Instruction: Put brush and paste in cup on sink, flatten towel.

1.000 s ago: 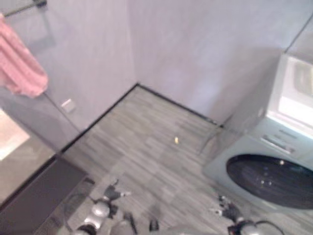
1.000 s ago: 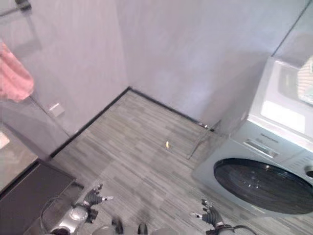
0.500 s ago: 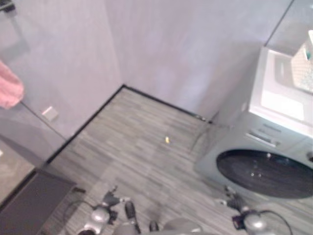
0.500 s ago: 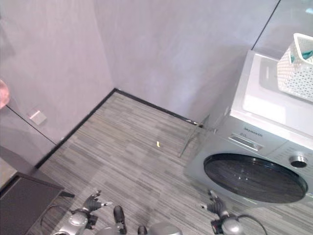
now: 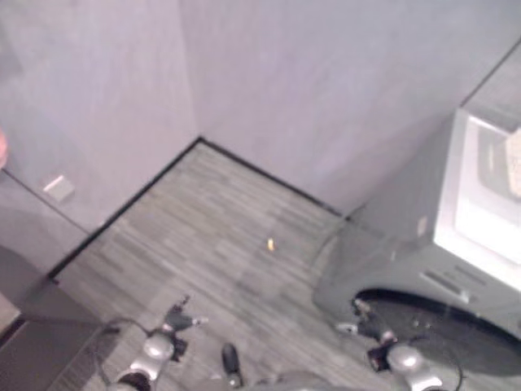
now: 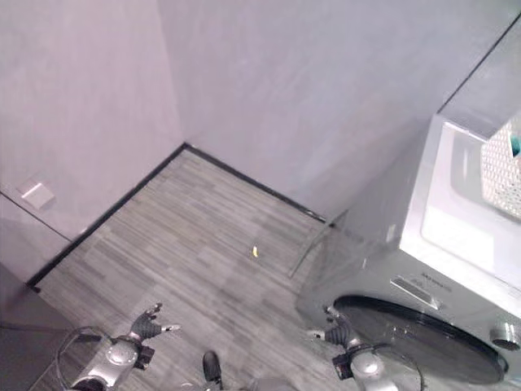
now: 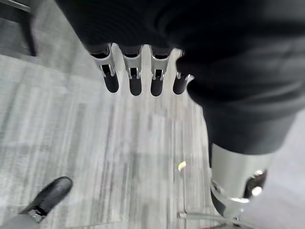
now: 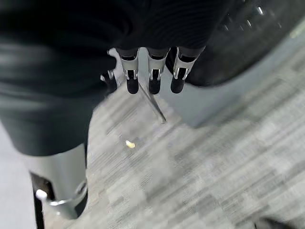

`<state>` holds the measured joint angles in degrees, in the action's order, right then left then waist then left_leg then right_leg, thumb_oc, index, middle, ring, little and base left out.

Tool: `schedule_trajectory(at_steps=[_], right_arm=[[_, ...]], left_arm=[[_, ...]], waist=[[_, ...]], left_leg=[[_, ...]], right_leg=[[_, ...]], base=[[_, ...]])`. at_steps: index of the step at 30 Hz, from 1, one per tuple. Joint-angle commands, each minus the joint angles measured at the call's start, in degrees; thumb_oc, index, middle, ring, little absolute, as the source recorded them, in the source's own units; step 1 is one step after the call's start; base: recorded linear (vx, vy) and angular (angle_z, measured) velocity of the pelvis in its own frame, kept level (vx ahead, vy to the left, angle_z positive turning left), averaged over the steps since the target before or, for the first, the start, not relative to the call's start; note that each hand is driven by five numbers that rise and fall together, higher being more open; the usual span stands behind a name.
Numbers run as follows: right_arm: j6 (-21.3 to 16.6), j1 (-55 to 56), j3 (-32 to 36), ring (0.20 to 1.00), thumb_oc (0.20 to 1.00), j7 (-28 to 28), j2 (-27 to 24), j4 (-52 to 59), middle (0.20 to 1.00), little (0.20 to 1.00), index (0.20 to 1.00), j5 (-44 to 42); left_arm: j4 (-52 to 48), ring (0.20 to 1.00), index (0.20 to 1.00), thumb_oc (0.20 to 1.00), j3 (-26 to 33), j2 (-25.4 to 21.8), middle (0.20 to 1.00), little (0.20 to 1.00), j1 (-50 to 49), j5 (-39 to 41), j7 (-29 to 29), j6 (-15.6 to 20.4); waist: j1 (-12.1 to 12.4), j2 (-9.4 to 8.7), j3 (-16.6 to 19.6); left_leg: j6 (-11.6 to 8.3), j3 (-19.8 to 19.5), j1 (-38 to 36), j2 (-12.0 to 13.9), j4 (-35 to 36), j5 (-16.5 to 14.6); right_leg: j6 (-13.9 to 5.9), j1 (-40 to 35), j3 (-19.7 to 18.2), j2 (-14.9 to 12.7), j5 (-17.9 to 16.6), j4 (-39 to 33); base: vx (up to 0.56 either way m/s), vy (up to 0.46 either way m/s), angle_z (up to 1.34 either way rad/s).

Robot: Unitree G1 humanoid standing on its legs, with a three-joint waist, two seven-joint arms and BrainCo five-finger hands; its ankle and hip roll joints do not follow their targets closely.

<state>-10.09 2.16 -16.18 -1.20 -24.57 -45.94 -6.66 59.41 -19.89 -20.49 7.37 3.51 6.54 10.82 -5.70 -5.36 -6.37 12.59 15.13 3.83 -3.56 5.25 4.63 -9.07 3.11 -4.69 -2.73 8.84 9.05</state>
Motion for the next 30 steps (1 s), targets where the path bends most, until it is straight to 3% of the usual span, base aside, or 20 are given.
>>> schedule_trajectory(at_steps=[1, 5, 9, 15, 17, 19, 21, 22, 23, 26, 30], right_arm=[[-0.73, 2.91, 0.04, 1.0, 1.0, 0.38, -0.33, 2.38, 1.0, 1.0, 1.0, 0.8], [-0.63, 2.51, -0.3, 1.0, 1.0, 0.51, -0.09, 2.25, 1.0, 1.0, 1.0, 1.17], [-0.62, 2.0, -0.56, 1.0, 1.0, 0.47, 0.05, 1.55, 1.0, 1.0, 1.0, 1.21], [-0.7, 0.99, -1.36, 1.0, 1.0, 0.53, 0.31, 0.89, 1.0, 1.0, 1.0, 0.69], [-0.86, 0.29, -2.0, 1.0, 1.0, 0.64, 0.2, 0.35, 1.0, 1.0, 1.0, 0.5], [-0.95, 0.45, -2.34, 1.0, 1.0, 0.39, 0.28, 0.2, 1.0, 1.0, 1.0, -0.02], [-1.09, 0.98, -2.39, 1.0, 1.0, 0.31, 0.11, 0.31, 1.0, 1.0, 1.0, -0.15], [-1.09, 0.98, -2.38, 1.0, 1.0, 0.31, 0.1, 0.31, 1.0, 1.0, 1.0, -0.15], [-1.31, 0.99, -2.32, 1.0, 1.0, 0.41, -0.18, -0.08, 1.0, 1.0, 1.0, 0.1], [-1.33, 0.83, -1.94, 1.0, 1.0, 1.03, -0.26, -0.6, 1.0, 1.0, 1.0, 0.03], [-1.3, 0.92, -1.48, 1.0, 1.0, 1.23, -0.7, 1.21, 1.0, 1.0, 1.0, 0.27]], left_arm=[[-0.19, 1.0, 1.0, 1.0, 1.38, -0.95, 1.0, 1.0, -0.61, -0.02, 0.44, 1.78], [-0.61, 1.0, 1.0, 1.0, 1.15, -0.91, 1.0, 1.0, -0.81, -0.08, 0.15, 1.84], [-0.58, 1.0, 1.0, 1.0, 0.84, -0.8, 1.0, 1.0, -0.57, -0.28, 0.08, 1.91], [-1.11, 1.0, 1.0, 1.0, 0.8, -0.55, 1.0, 1.0, -1.1, 0.01, -0.25, 1.84], [-0.95, 1.0, 1.0, 1.0, 0.79, -0.6, 1.0, 1.0, -1.08, -0.32, -0.31, 1.84], [-0.42, 1.0, 1.0, 1.0, 0.58, -0.58, 1.0, 1.0, -0.78, -0.58, -0.8, 1.73], [0.66, 1.0, 1.0, 1.0, 0.65, -0.61, 1.0, 1.0, -0.36, -0.95, -1.02, 1.77], [0.67, 1.0, 1.0, 1.0, 0.65, -0.6, 1.0, 1.0, -0.35, -0.95, -1.02, 1.78], [1.65, 1.0, 1.0, 1.0, 0.44, -0.51, 1.0, 1.0, 0.37, -1.39, -0.99, 1.84], [1.91, 1.0, 1.0, 1.0, -0.15, -0.37, 1.0, 1.0, 1.82, -1.84, -0.59, 1.81], [1.76, 1.0, 1.0, 1.0, -0.94, -0.01, 1.0, 1.0, 2.53, -2.44, -0.57, 1.94]], waist=[[0.19, -0.78, 2.4], [0.74, -0.53, 2.94], [0.77, -0.27, 2.84], [0.83, 0.92, 2.31], [0.46, 1.02, 1.48], [-0.15, 0.93, 1.54], [0.18, 1.07, 1.15], [0.15, 1.08, 1.1], [0.8, 1.22, -0.43], [0.75, 1.09, -2.28], [0.71, 0.94, -3.07]], left_leg=[[-8.15, 0.17, 1.64, 1.76, -10.51, -12.72], [-7.17, -0.07, 0.3, 0.9, -8.27, -12.94], [-6.82, -0.88, -0.33, 0.33, -7.61, -12.86], [-5.68, -3.6, -2.93, -1.28, -4.95, -12.11], [-5.26, -5.5, -3.78, -2.18, -4.19, -11.73], [-5.53, -6.48, -4.11, -2.38, -4.28, -11.31], [-5.99, -5.9, -4.25, -1.78, -4.7, -11.03], [-5.98, -5.95, -4.26, -1.78, -4.78, -11.09], [-6.71, -5.72, -4.36, -1.08, -6.01, -11.28], [-7.51, -6.14, -3.8, -1.08, -8.51, -11.7], [-8.52, -7.33, -3.62, -1.71, -12.9, -12.97]], right_leg=[[0.68, -6.3, 0.6, -1.29, -11.46, -2.55], [-0.15, -5.2, 1.66, -2.05, -14.55, -1.35], [-0.49, -4.78, 1.59, -2.11, -15.55, 0.16], [0.0, -2.29, -0.73, -1.15, -17.2, 7.98], [0.64, 0.35, -3.5, 0.91, -16.34, 14.76], [1.57, 1.5, -7.44, 4.23, -10.57, 15.43], [3.17, 3.79, -7.91, 5.94, -4.33, 13.68], [3.17, 3.72, -7.86, 5.93, -4.33, 13.65], [3.28, 5.75, -5.66, 6.23, -3.74, 8.15], [2.23, 7.75, -6.49, 6.2, -7.82, -2.04], [1.16, 8.27, -7.78, 4.68, -11.77, -7.4]], base=[[0.01, 0.13, 0.3], [0.01, 0.188, -0.22], [0.0, 0.114, 0.04], [0.01, 0.125, 0.2], [0.01, 0.072, 0.28], [0.03, 0.018, 0.4], [0.0, 0.016, 0.48], [-0.05, -0.008, 0.19], [-0.06, -0.032, 0.05], [-0.05, -0.046, 0.21], [0.06, -0.088, 0.43]])
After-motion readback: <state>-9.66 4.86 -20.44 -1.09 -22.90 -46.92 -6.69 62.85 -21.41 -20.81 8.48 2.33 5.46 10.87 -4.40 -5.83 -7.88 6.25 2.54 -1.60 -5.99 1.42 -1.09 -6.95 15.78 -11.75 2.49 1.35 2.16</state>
